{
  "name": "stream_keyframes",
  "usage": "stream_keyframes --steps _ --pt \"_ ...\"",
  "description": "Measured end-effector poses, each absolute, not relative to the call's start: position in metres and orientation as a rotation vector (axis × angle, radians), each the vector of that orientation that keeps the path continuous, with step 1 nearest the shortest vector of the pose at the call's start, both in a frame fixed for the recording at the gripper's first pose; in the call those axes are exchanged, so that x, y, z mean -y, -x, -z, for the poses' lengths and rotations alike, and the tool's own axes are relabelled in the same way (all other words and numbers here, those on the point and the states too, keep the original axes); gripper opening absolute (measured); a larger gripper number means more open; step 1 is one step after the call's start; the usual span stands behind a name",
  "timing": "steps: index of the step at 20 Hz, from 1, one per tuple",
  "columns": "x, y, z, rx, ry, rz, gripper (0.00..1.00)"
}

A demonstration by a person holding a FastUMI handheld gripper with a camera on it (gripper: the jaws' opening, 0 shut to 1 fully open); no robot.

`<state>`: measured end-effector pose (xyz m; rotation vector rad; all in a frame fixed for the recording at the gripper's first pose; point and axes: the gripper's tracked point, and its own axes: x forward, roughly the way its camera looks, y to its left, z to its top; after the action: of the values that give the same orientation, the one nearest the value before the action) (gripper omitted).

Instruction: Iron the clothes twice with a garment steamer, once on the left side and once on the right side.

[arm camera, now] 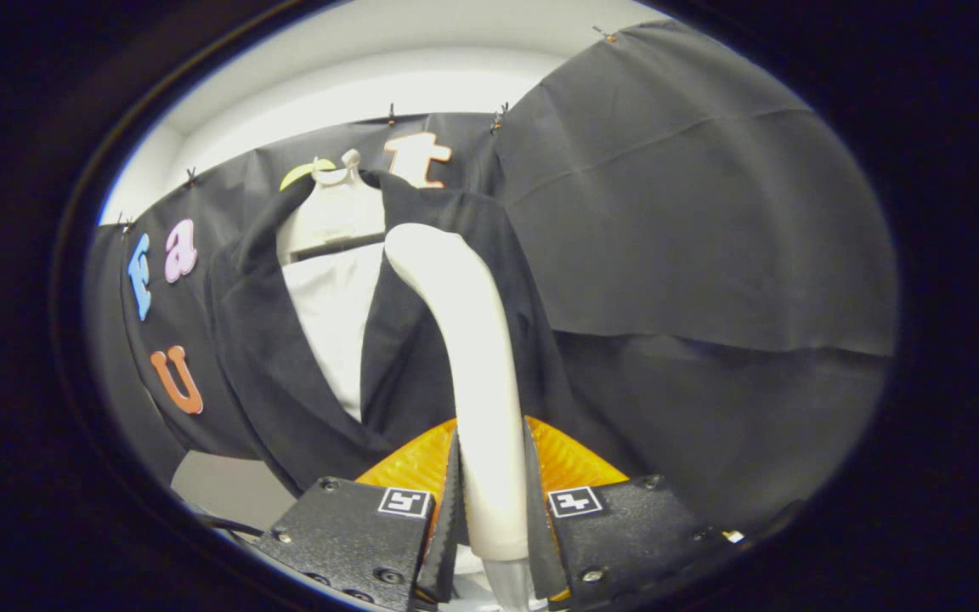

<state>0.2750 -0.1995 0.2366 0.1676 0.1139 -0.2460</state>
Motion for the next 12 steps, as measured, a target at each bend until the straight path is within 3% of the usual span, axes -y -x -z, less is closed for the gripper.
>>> stream_keyframes --steps 12 --pt "0.191 -0.29 -0.193 -0.208 -0.07 0.313 0.37"
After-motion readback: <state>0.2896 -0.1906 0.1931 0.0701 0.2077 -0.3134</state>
